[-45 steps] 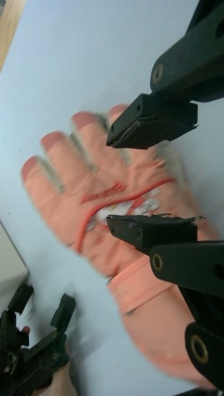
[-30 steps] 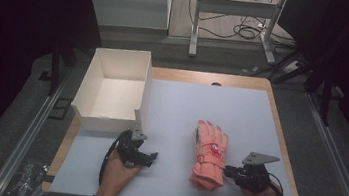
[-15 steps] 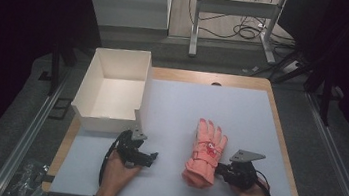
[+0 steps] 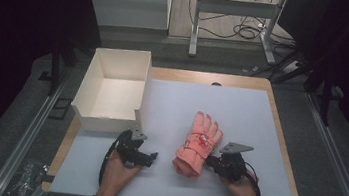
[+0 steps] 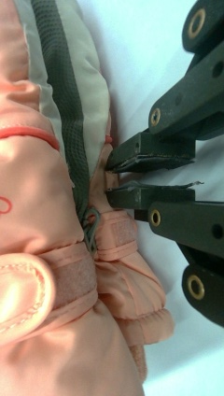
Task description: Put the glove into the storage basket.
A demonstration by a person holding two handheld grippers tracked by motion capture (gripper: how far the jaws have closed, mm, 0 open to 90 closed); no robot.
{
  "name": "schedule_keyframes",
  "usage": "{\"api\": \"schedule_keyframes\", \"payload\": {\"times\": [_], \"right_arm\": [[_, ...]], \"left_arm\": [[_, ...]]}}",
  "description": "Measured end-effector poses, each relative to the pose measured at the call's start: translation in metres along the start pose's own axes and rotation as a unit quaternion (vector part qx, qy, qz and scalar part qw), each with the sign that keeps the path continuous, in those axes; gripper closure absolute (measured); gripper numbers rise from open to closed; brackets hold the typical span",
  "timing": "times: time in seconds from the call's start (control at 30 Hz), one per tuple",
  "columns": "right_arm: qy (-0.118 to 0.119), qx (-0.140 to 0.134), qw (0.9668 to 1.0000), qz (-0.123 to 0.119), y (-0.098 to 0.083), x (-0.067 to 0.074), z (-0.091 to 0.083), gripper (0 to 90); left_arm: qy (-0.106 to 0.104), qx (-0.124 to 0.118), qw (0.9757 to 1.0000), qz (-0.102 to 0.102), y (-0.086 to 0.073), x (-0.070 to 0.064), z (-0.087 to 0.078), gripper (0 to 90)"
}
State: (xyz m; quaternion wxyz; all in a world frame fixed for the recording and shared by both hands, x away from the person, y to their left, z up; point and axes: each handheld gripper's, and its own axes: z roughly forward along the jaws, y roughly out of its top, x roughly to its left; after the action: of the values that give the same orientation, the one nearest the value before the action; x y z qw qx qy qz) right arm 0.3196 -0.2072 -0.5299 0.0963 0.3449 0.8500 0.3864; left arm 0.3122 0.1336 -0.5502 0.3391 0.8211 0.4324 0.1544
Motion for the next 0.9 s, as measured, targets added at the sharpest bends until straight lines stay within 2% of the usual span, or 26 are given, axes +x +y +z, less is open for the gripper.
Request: {"api": "schedule_keyframes", "payload": {"times": [0.33,0.53,0.7,0.8,0.87,0.9], "right_arm": [[-0.003,-0.004,1.0,-0.003,0.014,0.001,0.018,79.6],[-0.017,-0.003,0.9997,-0.016,0.022,0.005,0.026,79.7],[-0.014,-0.001,0.9997,-0.019,0.022,0.005,0.025,76.7],[-0.016,-0.006,0.9995,-0.026,0.021,0.005,0.02,71.7],[-0.029,-0.013,0.999,-0.032,0.019,0.003,0.012,65.3],[-0.029,-0.013,0.999,-0.032,0.019,0.003,0.012,65.3]], "left_arm": [[0.0,0.0,1.0,0.001,0.0,0.0,0.0,2.6],[0.0,0.002,1.0,-0.001,0.0,0.0,0.0,2.4],[0.0,0.004,1.0,0.0,0.001,0.0,0.0,2.5],[0.0,0.006,1.0,-0.002,0.002,0.0,0.0,2.4],[-0.001,0.003,1.0,-0.001,0.001,0.0,0.0,2.4],[-0.001,0.003,1.0,0.0,0.001,0.0,0.0,2.4]]}}
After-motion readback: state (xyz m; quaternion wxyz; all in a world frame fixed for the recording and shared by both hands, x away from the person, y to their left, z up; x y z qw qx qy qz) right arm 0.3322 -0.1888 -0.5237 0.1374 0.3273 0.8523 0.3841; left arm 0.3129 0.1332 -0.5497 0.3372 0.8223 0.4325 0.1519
